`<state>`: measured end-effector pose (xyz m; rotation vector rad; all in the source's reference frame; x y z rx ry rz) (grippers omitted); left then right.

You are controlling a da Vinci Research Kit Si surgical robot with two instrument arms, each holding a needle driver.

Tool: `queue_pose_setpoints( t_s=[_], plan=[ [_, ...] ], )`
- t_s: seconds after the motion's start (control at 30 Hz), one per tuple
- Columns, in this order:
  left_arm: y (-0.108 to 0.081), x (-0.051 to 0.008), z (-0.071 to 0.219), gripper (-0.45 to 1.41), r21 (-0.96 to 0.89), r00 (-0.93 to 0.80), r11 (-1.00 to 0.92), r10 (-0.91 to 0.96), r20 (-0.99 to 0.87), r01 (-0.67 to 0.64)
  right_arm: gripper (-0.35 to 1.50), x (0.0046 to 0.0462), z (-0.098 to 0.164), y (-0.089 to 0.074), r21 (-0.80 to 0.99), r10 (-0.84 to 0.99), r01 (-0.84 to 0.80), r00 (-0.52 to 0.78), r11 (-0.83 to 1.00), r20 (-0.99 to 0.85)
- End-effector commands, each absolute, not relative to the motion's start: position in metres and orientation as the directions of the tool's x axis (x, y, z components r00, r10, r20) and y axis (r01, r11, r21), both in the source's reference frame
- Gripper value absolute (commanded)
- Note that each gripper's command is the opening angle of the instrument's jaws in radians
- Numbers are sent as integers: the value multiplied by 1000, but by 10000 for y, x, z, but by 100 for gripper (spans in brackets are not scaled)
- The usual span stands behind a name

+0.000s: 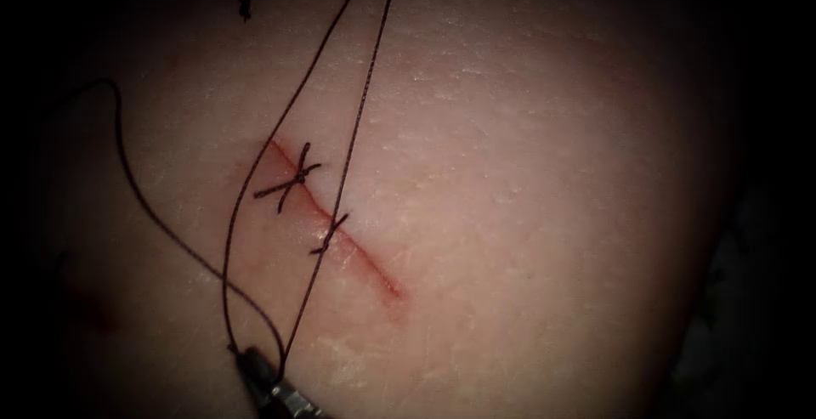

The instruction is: Wound Closure

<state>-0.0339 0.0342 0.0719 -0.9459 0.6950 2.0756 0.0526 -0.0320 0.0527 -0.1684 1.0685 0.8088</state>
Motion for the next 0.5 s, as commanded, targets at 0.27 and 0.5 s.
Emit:
queue_pose_setpoints(
  t_s=[0.27, 0.5],
  plan=[
    [337, -344, 724, -45, 153, -455, -597, 395, -798, -787, -35, 531, 523, -313, 265, 519, -675, 203, 688, -830],
    [304, -331, 707, -45, 129, -486, -660, 392, -782, -740, -35, 527, 514, -298, 277, 527, -683, 185, 676, -829]
  ],
)
